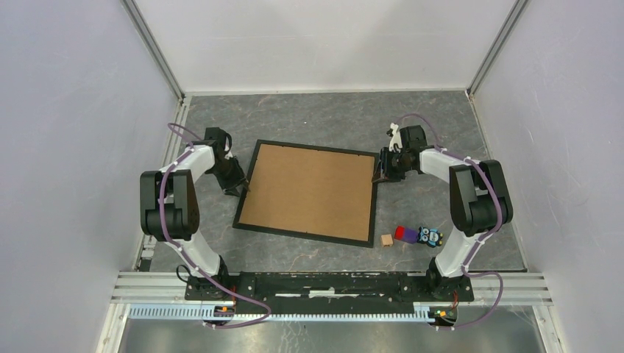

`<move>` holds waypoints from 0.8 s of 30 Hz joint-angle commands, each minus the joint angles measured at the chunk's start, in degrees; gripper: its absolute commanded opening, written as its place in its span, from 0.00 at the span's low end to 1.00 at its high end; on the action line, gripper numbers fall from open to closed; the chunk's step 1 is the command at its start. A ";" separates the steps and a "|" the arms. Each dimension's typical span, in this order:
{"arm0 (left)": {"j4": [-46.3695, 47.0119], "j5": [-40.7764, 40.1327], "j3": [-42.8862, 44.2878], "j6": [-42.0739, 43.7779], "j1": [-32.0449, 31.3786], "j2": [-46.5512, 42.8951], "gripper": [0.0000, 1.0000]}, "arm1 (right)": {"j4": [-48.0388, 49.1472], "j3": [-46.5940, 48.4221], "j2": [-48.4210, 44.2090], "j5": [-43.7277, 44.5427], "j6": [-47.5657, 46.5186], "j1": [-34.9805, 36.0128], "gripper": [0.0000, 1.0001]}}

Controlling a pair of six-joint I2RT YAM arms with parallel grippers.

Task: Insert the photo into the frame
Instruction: Install the photo frame at the center of the board.

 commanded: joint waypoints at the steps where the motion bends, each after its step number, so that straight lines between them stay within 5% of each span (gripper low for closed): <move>1: 0.10 2.05 1.00 2.08 -0.82 1.08 0.46 | 0.31 3.00 -0.87 1.54 -0.26 -1.19 0.34; 24: 0.55 2.84 0.91 1.99 -0.86 0.86 0.43 | 0.74 2.29 1.69 1.98 -0.86 -1.76 0.34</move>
